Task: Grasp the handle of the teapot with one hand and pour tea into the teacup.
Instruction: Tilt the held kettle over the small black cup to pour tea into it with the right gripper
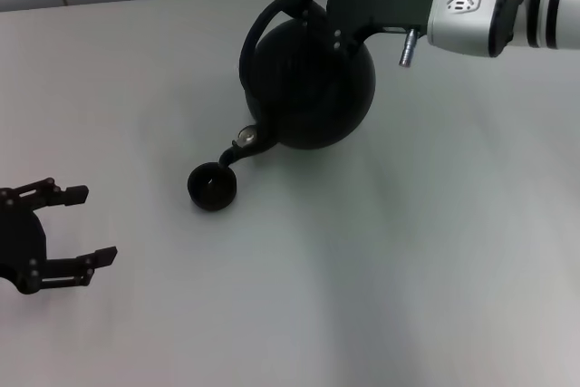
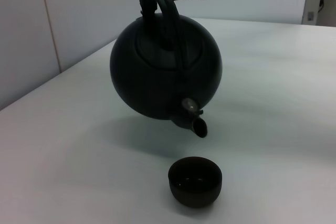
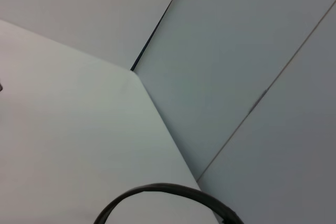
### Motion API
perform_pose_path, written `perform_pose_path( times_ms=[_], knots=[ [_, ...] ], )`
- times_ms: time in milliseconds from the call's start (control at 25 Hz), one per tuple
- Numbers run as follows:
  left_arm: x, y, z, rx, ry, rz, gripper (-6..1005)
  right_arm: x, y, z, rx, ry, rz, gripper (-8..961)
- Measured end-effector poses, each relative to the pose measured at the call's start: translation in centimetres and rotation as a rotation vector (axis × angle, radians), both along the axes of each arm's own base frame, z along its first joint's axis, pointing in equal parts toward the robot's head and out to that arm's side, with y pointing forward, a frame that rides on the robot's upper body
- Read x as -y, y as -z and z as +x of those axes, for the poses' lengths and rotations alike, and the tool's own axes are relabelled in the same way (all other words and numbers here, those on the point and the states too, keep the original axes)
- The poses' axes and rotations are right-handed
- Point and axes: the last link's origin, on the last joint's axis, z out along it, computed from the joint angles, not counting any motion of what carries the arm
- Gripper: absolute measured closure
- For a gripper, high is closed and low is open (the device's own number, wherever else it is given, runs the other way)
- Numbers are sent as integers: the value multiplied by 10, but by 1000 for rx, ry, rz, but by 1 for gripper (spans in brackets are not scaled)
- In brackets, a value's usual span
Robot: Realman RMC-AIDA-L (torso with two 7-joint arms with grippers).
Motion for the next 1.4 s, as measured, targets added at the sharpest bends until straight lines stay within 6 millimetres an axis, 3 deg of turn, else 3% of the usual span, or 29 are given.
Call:
perform_pose_path(
  times_ms=[1400],
  knots=[
    [-2,1,-3,-13,-6,23,128,0,1,-17,75,-80,2,843]
  ],
)
